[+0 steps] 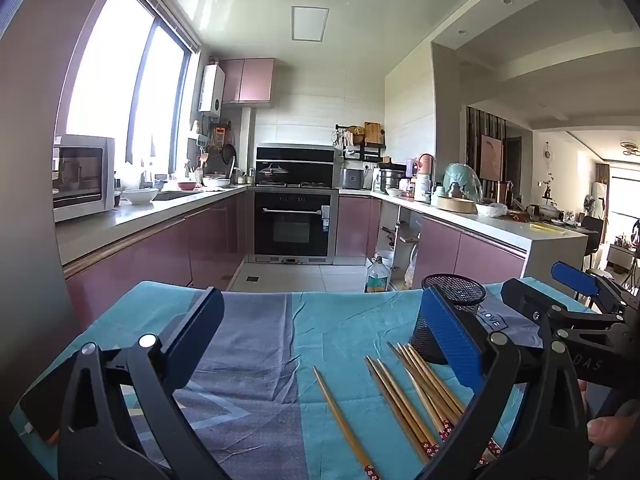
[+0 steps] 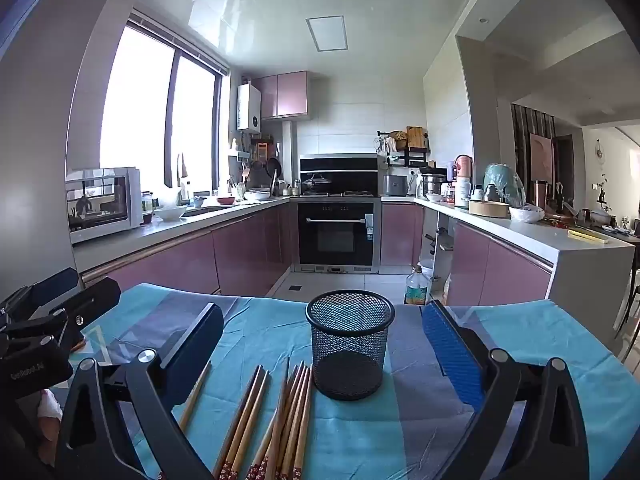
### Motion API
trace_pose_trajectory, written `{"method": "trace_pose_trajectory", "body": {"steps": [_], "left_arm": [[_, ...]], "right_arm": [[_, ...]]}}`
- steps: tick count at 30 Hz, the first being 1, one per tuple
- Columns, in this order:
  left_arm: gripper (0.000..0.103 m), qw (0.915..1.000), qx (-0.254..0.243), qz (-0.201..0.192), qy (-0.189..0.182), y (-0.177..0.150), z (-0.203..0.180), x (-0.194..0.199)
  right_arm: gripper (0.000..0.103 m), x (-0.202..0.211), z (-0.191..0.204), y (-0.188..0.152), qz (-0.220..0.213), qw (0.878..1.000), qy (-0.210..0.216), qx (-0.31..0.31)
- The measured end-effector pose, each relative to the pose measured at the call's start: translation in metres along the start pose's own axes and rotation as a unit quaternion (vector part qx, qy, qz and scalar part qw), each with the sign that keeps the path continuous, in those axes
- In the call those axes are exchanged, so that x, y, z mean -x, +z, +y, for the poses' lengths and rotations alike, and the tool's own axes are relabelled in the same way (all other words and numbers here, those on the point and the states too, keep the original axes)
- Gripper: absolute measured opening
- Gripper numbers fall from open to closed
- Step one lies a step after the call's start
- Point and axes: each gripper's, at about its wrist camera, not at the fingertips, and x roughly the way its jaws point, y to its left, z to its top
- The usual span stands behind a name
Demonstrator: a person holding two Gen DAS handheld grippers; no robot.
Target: Organize utensils
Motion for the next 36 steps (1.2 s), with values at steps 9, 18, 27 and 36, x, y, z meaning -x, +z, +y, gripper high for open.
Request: {"method": "trace_pose_trajectory", "body": {"steps": [9,18,27,36], "left_arm": [[0.097,1.0000,0.002,0.001,0.004,0.0003,0.0002,-0.0004],[0.097,1.0000,0.004,0.001,0.000,0.0017,-0.0016,0.0050],[0.097,1.0000,0.009,0.000,0.001,-0.0027,0.0004,0.0016],[0.097,1.0000,0.009,0.001,0.001,-0.0034,0.0003,0.0009]], "right_arm": [[0.097,0.0052,-0.0002,-0.0013,0.000,1.000,-0.003,-0.003],[0.097,-0.0012,0.0028,-0.0010,0.004,1.000,-0.007,-0.001],[0.097,0.0028,0.0001,0.0003,-0.002,1.000,-0.009,-0.004],[0.097,0.0034,-0.0006,0.0005,-0.002,1.000,-0.009,-0.006]]}}
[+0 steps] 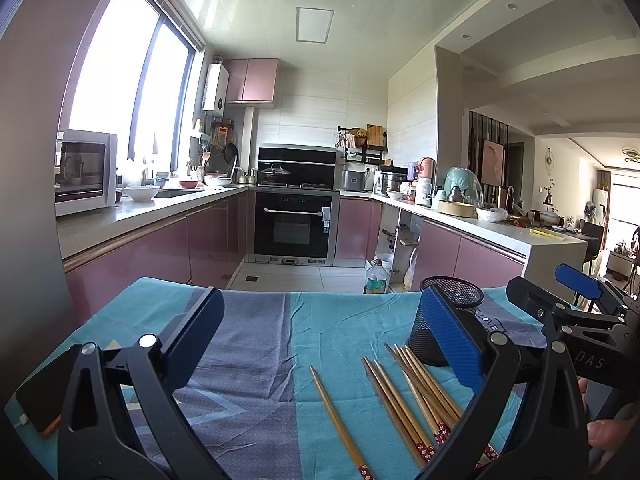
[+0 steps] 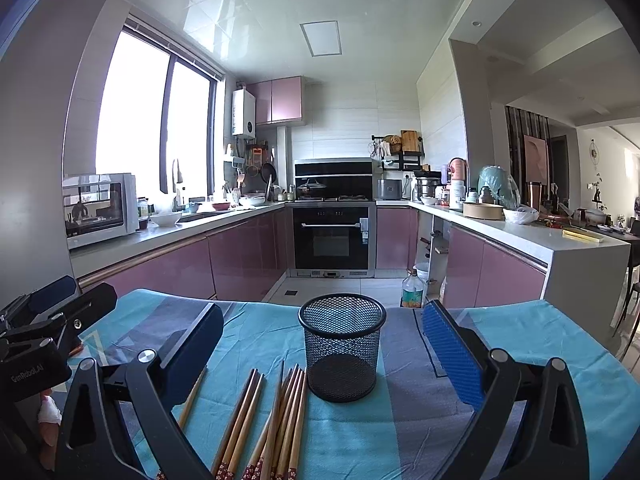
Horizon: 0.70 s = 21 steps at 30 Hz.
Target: Organize utensils
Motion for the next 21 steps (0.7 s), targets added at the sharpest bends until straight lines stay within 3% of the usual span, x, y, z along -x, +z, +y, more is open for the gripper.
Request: {"method": "trace_pose_trajectory", "body": {"steps": [21], "left_arm": [[0.097,1.0000,0.002,0.002,-0.002,-0.0024,0.0009,-0.0018]], "right_arm": [[0.097,0.0002,-0.0007,-0.0005,0.001,1.000,0.000,0.000]]}}
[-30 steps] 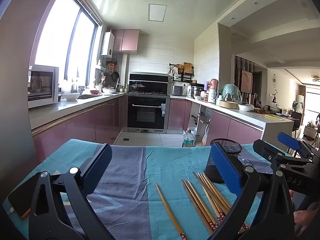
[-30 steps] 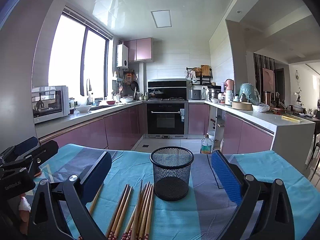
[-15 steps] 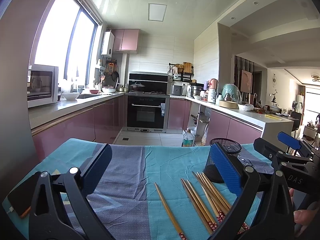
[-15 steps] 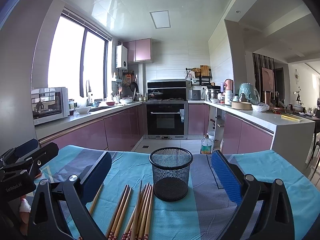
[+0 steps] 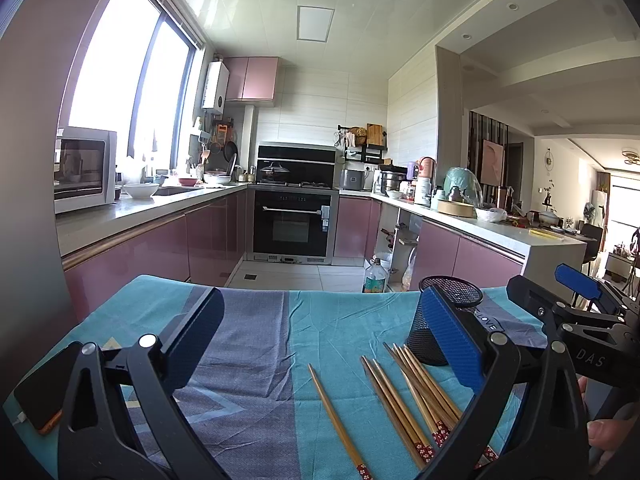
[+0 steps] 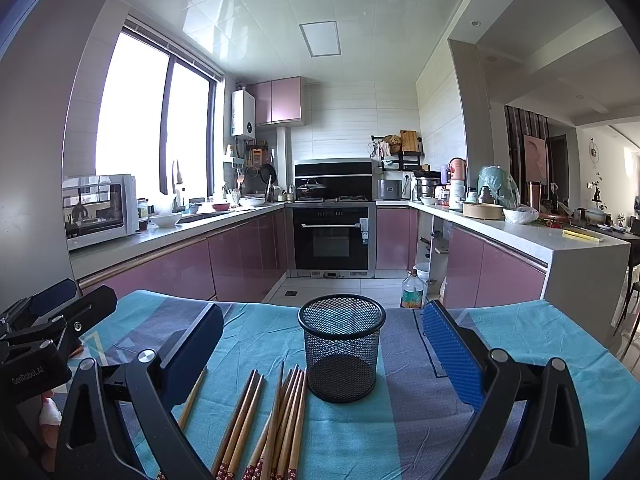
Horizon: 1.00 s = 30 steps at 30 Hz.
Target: Organize utensils
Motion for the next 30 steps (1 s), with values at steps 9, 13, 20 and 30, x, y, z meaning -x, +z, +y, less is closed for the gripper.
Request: {"method": "trace_pose_trajectory", "body": {"steps": [9,13,20,30], "left_arm": [[0.097,1.0000,0.001,0.000,0.000,0.0002,0.0000,-0.0008],[0.097,1.0000,0.001,0.000,0.000,0.0003,-0.0001,-0.0004],[0.097,1.0000,0.001,0.001,-0.001,0.0008,-0.0003,-0.0016],[0.097,1.0000,0.002,0.002,0.000,0.0004,-0.0003,-0.0022]], "right_arm": [[0.097,-0.0001,-0.0003,0.0011,0.000,1.000,0.000,0.000],[0.097,0.0001,-0.0006,0.0008,0.000,1.000,0.000,-0.001],[0.097,0.0002,-0.0005,0.0007,-0.001,1.000,0.000,-0.001],[0.097,-0.0001,-0.0008,0.0007,0.000,1.000,0.000,-0.001]]}}
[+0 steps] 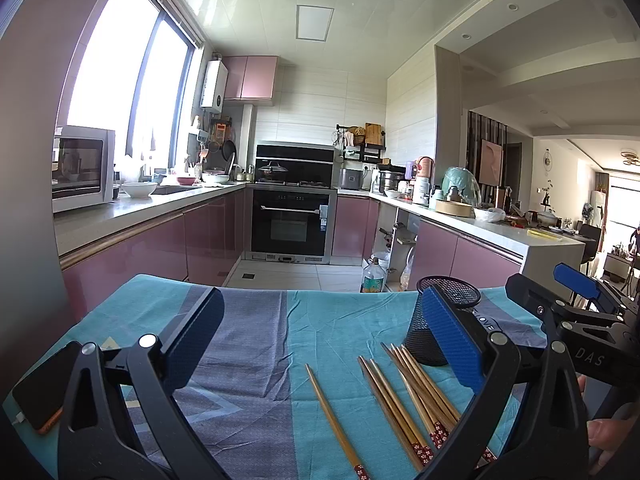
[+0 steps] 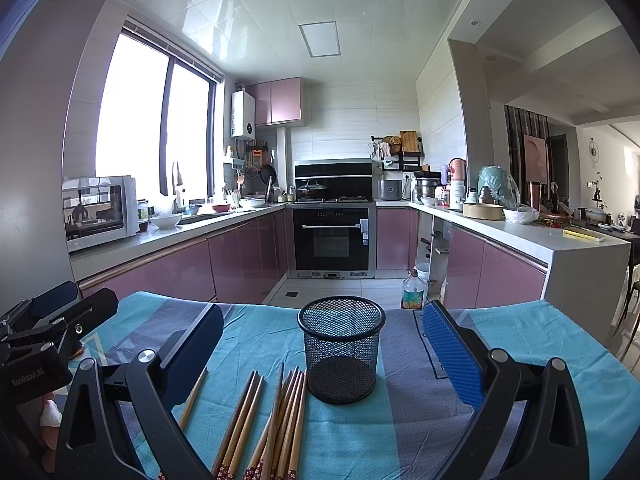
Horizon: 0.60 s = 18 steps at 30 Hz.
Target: Organize utensils
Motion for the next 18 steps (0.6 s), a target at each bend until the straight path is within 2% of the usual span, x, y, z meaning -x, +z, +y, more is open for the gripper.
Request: {"method": "trace_pose_trajectory", "body": {"steps": [18], "left_arm": [[0.097,1.0000,0.000,0.001,-0.002,0.0005,-0.0016,-0.0004]], "right_arm": [[0.097,0.0004,-0.0002,-0.0001,0.000,1.000,0.000,0.000]]}}
